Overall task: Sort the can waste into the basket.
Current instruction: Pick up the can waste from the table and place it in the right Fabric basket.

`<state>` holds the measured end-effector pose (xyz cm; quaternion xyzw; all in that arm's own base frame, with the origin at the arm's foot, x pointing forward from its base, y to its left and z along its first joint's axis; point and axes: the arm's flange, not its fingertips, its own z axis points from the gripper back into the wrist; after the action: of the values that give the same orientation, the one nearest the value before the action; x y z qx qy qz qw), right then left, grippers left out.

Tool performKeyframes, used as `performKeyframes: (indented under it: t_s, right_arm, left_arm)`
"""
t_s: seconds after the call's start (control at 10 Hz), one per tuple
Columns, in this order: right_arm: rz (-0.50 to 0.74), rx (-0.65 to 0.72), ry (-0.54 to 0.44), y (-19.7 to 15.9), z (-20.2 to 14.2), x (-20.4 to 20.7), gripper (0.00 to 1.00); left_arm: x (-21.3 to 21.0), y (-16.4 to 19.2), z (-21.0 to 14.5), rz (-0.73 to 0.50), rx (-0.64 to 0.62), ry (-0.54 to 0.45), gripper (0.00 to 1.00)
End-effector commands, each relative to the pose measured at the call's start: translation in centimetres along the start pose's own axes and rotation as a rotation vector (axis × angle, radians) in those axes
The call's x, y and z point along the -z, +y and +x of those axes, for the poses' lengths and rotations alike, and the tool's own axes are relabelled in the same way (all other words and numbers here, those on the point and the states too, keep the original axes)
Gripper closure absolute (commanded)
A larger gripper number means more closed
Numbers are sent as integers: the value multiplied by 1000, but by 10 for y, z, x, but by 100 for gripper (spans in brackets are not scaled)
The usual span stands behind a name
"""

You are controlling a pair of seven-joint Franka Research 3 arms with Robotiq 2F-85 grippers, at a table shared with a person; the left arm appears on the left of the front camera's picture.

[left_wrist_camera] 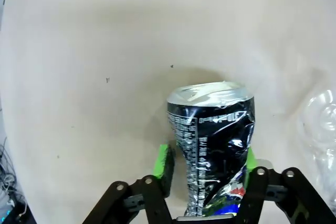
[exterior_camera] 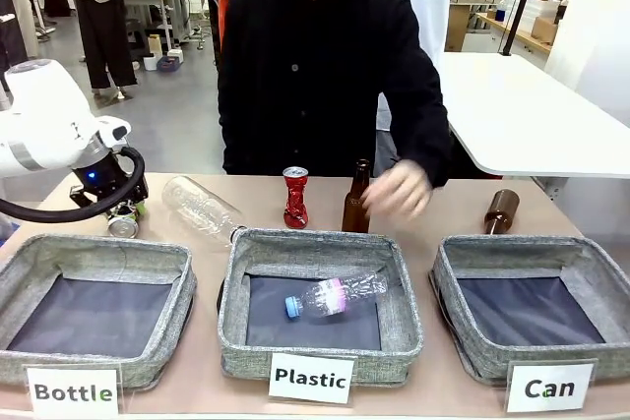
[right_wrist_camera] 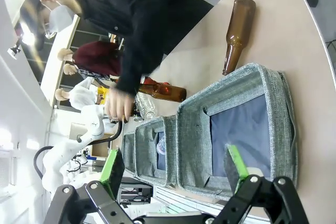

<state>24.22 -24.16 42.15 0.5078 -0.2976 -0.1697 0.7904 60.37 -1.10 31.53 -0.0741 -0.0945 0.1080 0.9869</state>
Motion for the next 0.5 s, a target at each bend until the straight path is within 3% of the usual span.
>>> performKeyframes:
  t_s: [0.0, 0.1, 0.3, 0.4]
  right_arm:
    - [18, -29, -13, 0, 4, 0, 0]
    - [18, -29, -13, 0, 4, 0, 0]
    - [18, -29, -13, 0, 4, 0, 0]
    - [18, -29, -13, 0, 4, 0, 0]
  left_arm:
    - [-2, -1, -3, 8, 2, -18, 100]
    - [-4, 0, -3, 10, 10, -23, 85]
    - [-12, 3, -4, 7, 10, -33, 100]
    - [-19, 7, -4, -1, 16, -35, 100]
